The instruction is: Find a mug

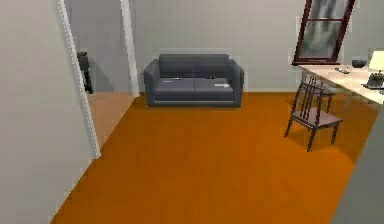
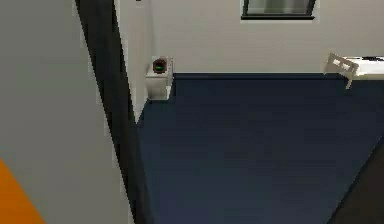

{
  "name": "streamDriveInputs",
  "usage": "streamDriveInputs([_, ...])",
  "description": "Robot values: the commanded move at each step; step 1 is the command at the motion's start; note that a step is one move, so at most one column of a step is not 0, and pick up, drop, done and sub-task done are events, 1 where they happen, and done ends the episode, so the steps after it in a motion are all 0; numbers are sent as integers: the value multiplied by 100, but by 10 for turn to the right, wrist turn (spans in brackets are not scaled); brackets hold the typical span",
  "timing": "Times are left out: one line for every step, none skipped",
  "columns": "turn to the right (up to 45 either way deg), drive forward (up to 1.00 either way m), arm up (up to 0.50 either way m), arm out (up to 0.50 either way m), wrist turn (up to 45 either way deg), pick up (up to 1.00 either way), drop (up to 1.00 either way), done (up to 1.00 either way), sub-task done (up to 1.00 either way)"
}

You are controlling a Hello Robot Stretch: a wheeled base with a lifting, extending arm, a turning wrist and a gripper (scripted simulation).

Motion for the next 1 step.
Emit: streamDriveInputs([-150, 0, 0, 0, 0, 0, 0, 0, 0])
